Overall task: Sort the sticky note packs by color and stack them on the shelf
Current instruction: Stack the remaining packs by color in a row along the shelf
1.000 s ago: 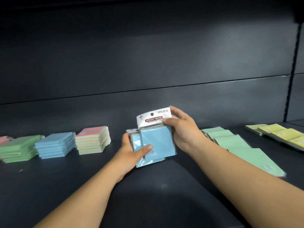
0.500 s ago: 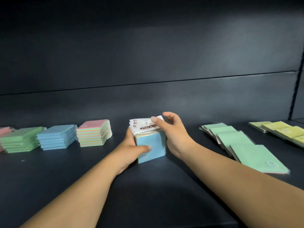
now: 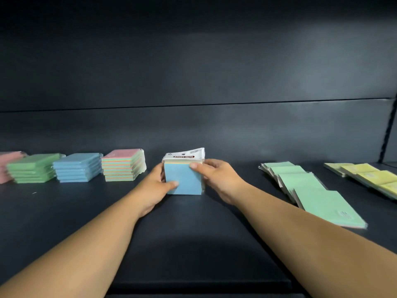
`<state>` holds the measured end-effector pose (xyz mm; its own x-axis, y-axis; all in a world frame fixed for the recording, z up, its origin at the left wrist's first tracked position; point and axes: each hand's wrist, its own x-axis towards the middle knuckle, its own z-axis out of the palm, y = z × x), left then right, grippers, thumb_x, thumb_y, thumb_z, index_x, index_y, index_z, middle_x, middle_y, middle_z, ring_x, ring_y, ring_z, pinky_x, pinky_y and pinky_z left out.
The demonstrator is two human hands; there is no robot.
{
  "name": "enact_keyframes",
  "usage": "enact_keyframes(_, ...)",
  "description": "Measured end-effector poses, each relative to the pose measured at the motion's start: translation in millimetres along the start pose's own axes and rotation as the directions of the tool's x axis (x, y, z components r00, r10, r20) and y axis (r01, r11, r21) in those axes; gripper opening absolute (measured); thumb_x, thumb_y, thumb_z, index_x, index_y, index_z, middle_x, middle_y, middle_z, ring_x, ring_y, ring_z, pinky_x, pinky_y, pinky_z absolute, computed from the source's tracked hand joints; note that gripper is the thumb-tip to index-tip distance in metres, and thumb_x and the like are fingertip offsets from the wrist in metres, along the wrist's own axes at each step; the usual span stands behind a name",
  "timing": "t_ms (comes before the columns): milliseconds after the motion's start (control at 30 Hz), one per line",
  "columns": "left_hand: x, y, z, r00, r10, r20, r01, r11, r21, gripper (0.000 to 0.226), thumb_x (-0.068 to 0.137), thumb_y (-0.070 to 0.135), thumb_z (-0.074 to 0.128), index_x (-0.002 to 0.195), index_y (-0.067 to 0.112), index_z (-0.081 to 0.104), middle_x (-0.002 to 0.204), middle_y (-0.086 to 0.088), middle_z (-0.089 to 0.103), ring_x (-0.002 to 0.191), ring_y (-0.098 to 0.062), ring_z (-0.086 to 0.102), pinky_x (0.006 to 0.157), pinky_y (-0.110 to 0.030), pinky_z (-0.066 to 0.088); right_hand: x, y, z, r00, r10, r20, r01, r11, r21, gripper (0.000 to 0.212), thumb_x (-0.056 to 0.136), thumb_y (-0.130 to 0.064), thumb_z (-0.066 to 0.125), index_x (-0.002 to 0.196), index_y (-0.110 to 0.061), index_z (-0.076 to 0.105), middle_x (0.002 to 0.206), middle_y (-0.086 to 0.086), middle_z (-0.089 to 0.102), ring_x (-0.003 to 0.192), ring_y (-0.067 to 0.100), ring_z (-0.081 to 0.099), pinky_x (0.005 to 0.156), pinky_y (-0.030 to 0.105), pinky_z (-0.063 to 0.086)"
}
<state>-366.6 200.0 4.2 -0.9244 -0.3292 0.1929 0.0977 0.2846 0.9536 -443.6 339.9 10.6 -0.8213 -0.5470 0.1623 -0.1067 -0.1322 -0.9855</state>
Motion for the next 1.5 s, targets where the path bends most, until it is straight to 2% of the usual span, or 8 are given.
enact_keyframes(200,1,-4,3,0.999,-0.048,-0.018,0.051,0.976,0.210,0.046,0.088,0.001,0.055,0.131,0.016,0.048,0.125,-0.001,0.061,0.115,-0.017,0.056,0.106,-0.040,0.039,1,8,-10,0.999,0.010,0.048,0.007,0.941,-0.338,0.029,0.085,-0.009,0.064,0.114,-0.008,0.066,0.112,0.005,0.069,0.104,0.020,0.066,0.099,0.033,0.047)
enact_keyframes(400,12,13,-3,0.975,-0.160,-0.152,0.163,0.987,0.010,0.014,0.089,-0.002,0.053,0.098,0.004,0.061,0.102,-0.012,0.066,0.098,-0.027,0.063,0.093,-0.038,0.048,11,-8,2,0.993,0.116,-0.031,-0.120,0.976,-0.180,0.008,0.087,-0.015,0.063,0.087,-0.007,0.064,0.072,0.004,0.061,0.057,0.013,0.053,0.058,0.020,0.046)
enact_keyframes(500,28,28,-20,0.949,-0.275,-0.156,0.269,0.961,-0.058,0.009,0.090,0.000,0.054,0.083,0.005,0.056,0.081,-0.008,0.063,0.074,-0.019,0.059,0.067,-0.026,0.046,28,-21,13,0.960,0.274,-0.047,-0.278,0.953,-0.121,0.016,0.089,-0.020,0.061,0.079,-0.010,0.054,0.068,0.003,0.055,0.057,0.012,0.051,0.056,0.021,0.045)
enact_keyframes(700,60,28,-46,0.866,-0.489,-0.106,0.493,0.870,0.019,0.006,0.090,0.008,0.052,0.085,0.006,0.055,0.076,-0.008,0.060,0.067,-0.018,0.056,0.057,-0.028,0.045,65,-30,28,0.860,0.508,0.043,-0.478,0.832,-0.282,0.022,0.096,-0.027,0.050,0.079,-0.013,0.049,0.073,0.002,0.052,0.062,0.010,0.052,0.045,0.020,0.051)
enact_keyframes(967,106,0,-43,0.862,-0.480,-0.163,0.485,0.874,-0.008,0.008,0.091,0.003,0.049,0.085,0.007,0.051,0.083,-0.010,0.058,0.070,-0.019,0.056,0.057,-0.031,0.047,107,-9,46,0.880,0.464,-0.105,-0.473,0.831,-0.292,0.025,0.098,-0.018,0.045,0.074,-0.011,0.045,0.071,0.003,0.047,0.061,0.013,0.046,0.060,0.025,0.044)
enact_keyframes(1200,129,-17,-45,0.872,-0.426,-0.241,0.431,0.902,-0.035,0.009,0.085,0.003,0.054,0.094,0.002,0.055,0.122,-0.020,0.057,0.103,-0.034,0.062,0.089,-0.049,0.051,119,-6,50,0.955,0.273,-0.118,-0.289,0.757,-0.586,0.003,0.099,-0.011,0.034,0.099,-0.012,0.037,0.103,0.008,0.038,0.093,0.017,0.036,0.078,0.023,0.030)
enact_keyframes(1333,117,-15,-44,0.876,-0.416,-0.243,0.370,0.904,-0.214,0.052,0.090,0.007,0.046,0.140,0.014,0.034,0.116,-0.010,0.061,0.086,-0.026,0.066,0.065,-0.032,0.057,116,-3,52,0.941,0.306,-0.147,-0.337,0.784,-0.522,0.025,0.096,-0.005,0.031,0.074,-0.009,0.043,0.083,0.013,0.047,0.074,0.024,0.046,0.069,0.027,0.038)
enact_keyframes(1500,89,-13,-42,0.918,-0.363,-0.160,0.321,0.916,-0.240,0.029,0.098,0.013,0.039,0.124,0.010,0.052,0.098,-0.008,0.066,0.069,-0.014,0.058,0.062,-0.025,0.049,108,6,53,0.901,0.378,-0.215,-0.416,0.892,-0.177,0.026,0.089,0.000,0.030,0.075,-0.005,0.051,0.060,0.006,0.055,0.047,0.016,0.049,0.050,0.017,0.038)
